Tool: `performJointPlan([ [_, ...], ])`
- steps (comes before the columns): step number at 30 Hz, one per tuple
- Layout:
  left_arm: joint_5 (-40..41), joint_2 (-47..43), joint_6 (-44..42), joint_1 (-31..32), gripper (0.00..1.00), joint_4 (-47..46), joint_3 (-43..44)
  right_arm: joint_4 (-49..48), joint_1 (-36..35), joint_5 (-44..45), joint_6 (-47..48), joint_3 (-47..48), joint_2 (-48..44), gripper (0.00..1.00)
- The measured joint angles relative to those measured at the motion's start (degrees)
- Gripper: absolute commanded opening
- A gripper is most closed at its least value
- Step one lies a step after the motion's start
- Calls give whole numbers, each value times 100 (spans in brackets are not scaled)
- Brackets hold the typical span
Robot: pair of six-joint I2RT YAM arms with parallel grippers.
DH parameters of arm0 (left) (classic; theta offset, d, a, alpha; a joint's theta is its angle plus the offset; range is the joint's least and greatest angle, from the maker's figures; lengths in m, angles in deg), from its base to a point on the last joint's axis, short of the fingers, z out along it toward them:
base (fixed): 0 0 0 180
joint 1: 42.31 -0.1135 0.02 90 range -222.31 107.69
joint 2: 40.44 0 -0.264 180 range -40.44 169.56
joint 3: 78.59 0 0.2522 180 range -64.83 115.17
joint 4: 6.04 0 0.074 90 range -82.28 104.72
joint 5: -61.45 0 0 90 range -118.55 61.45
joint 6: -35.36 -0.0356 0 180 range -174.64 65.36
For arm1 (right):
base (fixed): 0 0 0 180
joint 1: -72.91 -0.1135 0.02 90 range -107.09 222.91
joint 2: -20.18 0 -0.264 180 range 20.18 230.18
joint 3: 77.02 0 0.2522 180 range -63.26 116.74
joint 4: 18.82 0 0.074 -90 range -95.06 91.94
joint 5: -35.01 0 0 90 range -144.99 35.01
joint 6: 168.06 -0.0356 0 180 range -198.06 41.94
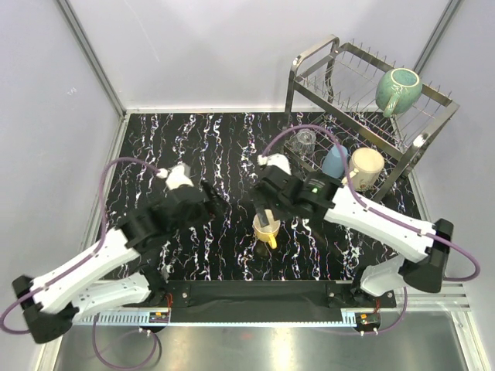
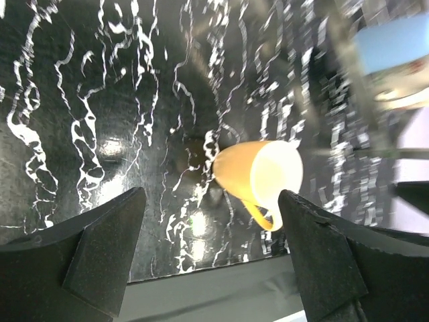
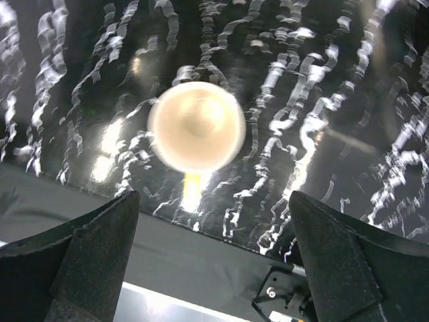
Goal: Load the cups into the dish rack
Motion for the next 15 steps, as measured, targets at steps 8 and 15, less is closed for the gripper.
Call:
performJointPlan([
  [8, -505, 1744, -15, 0, 85, -354, 356, -59, 874, -160, -616, -1499, -1314, 100],
  [15, -835, 2876, 50, 26, 80, -695, 605, -240, 990, -599, -1108, -2203, -2173, 100],
])
